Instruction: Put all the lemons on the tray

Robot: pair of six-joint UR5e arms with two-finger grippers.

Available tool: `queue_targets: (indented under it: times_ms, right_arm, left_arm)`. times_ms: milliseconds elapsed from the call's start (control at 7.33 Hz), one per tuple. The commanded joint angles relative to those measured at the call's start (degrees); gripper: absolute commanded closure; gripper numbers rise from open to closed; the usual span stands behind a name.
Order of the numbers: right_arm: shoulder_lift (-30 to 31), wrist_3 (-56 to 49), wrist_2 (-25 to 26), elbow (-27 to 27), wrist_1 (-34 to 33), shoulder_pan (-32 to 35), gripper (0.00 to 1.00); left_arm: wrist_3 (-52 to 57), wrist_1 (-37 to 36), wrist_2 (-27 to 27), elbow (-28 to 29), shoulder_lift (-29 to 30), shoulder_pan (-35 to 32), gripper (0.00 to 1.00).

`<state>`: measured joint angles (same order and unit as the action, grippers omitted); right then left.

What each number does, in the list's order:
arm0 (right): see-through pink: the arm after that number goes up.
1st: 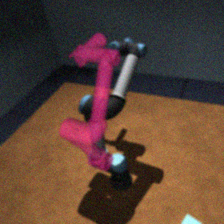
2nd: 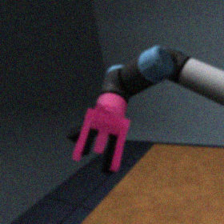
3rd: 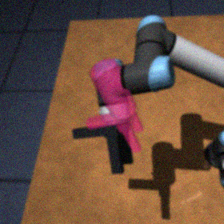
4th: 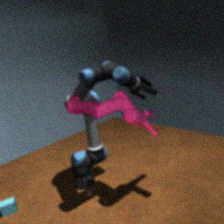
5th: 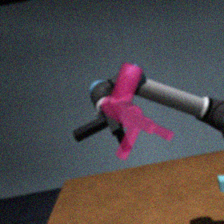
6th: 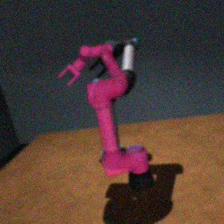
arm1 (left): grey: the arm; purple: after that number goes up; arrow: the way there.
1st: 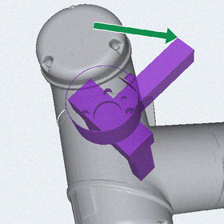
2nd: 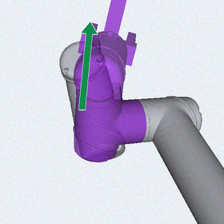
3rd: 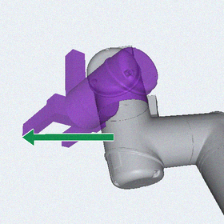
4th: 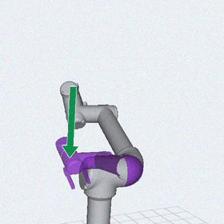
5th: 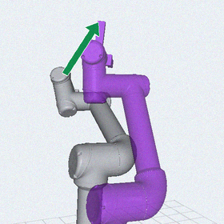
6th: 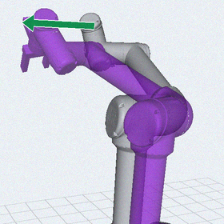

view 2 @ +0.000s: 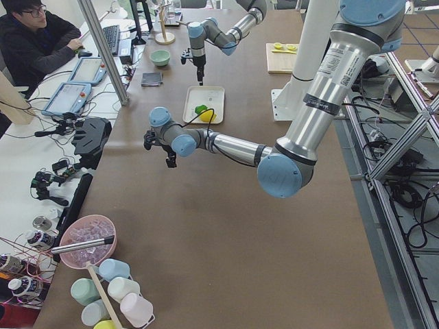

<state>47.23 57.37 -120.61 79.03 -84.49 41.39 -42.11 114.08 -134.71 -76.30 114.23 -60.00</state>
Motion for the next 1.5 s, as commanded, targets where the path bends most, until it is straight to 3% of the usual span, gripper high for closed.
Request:
queue_targets:
  times_ms: [0,136,545,955,1091,1364]
  right_arm:
    - [4.16,-6.8,-2.94,0.86,0.02,4.37,0.01]
    - [7.32,-11.71,-6.18,2.69,-0.24,8.23,0.01]
    - [21.37,-29.09,-8.67,10.78,-0.59,20.26,0.01]
    - [33.41,-43.62,-12.62,14.91,-0.59,30.56,0.01]
    - [38.68,-48.27,-14.81,16.84,-0.59,34.94,0.01]
    - [45.29,-50.6,-17.11,20.79,-1.46,40.5,0.01]
  left_arm:
    - [0.19,-0.26,-0.03,0.01,-0.15,-2.12,0.02]
    - [4.72,-1.22,-0.29,0.1,-0.23,-4.14,0.02]
    - [21.42,-6.13,-1.35,-0.34,-6.63,-13.18,0.02]
    - [40.9,-17.62,-1.35,-0.69,-8.74,-22.31,0.02]
    - [47.06,-20.01,-1.35,-1.13,-11.72,-25.4,0.02]
    - [47.92,-24.25,-1.26,-6.2,-19.71,-32.15,0.02]
